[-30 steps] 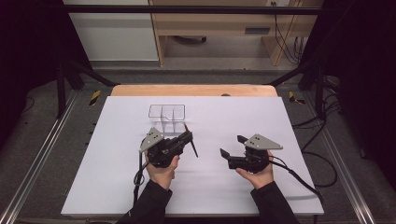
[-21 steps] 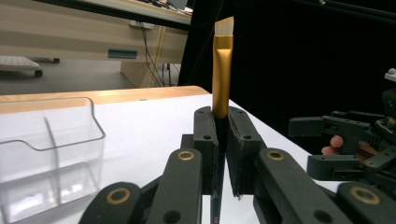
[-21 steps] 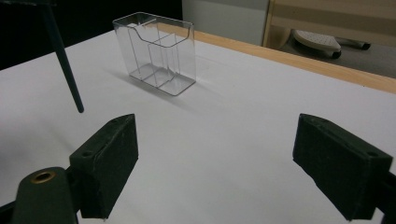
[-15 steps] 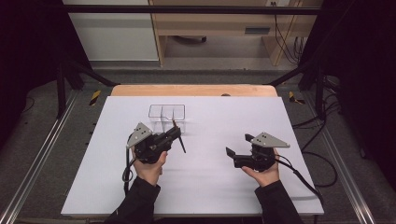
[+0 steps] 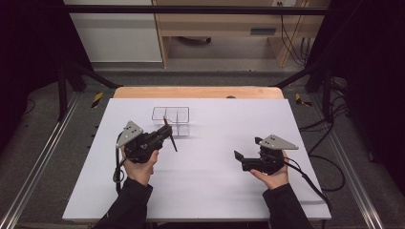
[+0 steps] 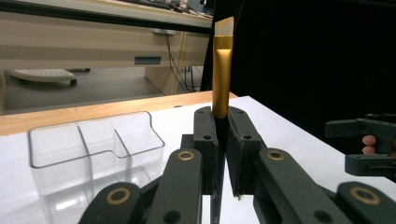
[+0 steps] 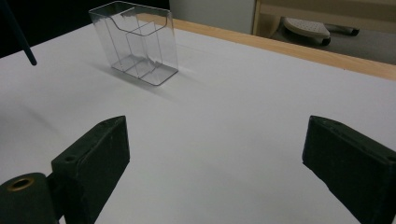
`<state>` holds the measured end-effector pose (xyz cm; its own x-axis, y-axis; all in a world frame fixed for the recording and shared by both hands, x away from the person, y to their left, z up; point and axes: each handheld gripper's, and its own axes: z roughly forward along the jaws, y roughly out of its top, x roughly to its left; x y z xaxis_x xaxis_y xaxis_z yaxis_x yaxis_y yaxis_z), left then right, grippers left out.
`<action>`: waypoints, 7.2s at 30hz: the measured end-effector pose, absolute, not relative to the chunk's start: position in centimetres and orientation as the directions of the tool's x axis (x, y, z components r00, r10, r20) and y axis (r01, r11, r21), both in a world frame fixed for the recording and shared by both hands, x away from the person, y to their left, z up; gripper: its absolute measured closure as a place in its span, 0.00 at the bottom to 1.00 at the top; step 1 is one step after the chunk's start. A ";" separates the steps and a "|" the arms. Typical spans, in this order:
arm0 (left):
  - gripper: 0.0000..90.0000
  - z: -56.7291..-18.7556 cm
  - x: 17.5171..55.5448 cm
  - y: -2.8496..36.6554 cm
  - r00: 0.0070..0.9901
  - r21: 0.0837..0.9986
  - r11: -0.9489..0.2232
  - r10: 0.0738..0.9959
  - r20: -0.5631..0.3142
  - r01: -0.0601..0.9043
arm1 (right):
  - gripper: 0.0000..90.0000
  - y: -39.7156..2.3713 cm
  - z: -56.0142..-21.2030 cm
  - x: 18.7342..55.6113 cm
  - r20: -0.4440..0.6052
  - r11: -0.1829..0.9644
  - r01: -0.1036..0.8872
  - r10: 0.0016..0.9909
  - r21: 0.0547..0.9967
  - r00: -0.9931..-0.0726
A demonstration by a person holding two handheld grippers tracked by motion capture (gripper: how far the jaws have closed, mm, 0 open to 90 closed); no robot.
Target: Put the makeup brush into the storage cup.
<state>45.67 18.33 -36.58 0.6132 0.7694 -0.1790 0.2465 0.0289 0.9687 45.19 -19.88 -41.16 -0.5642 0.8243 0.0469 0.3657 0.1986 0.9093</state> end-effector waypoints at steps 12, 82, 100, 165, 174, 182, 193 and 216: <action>0.92 -35.4 47.1 19.8 0.582 0.969 0.001 0.799 -0.150 0.248 | 0.08 -20.3 -41.3 45.4 0.061 0.181 0.373 0.831 0.910 -0.552; 0.92 -33.5 57.5 21.5 0.431 0.954 -0.088 0.901 -0.047 0.287 | 0.05 -20.5 -41.2 45.4 0.079 0.163 0.378 0.833 0.911 -0.548; 0.92 -34.9 58.4 21.0 0.423 0.945 -0.112 0.906 -0.030 0.307 | 0.05 -20.4 -41.3 45.4 0.079 0.169 0.381 0.828 0.909 -0.555; 0.73 -40.0 57.1 21.2 0.430 0.917 -0.157 0.903 -0.017 0.367 | 0.05 -20.3 -41.3 45.4 0.090 0.160 0.385 0.826 0.909 -0.557; 0.50 -38.5 54.6 21.9 0.459 0.933 -0.135 0.888 -0.036 0.334 | 0.04 -20.4 -41.2 45.4 0.095 0.153 0.382 0.825 0.911 -0.557; 0.38 -38.4 52.1 22.1 0.488 0.933 -0.160 0.872 -0.018 0.321 | 0.04 -20.4 -41.2 45.4 0.098 0.149 0.382 0.825 0.912 -0.557; 0.27 -39.3 49.1 22.3 0.532 0.930 -0.168 0.846 -0.034 0.328 | 0.04 -20.4 -41.1 45.3 0.097 0.152 0.383 0.823 0.911 -0.559; 0.11 -42.0 44.8 23.7 0.534 0.916 -0.152 0.842 -0.076 0.370 | 0.04 -20.6 -41.3 45.1 0.091 0.167 0.388 0.820 0.907 -0.565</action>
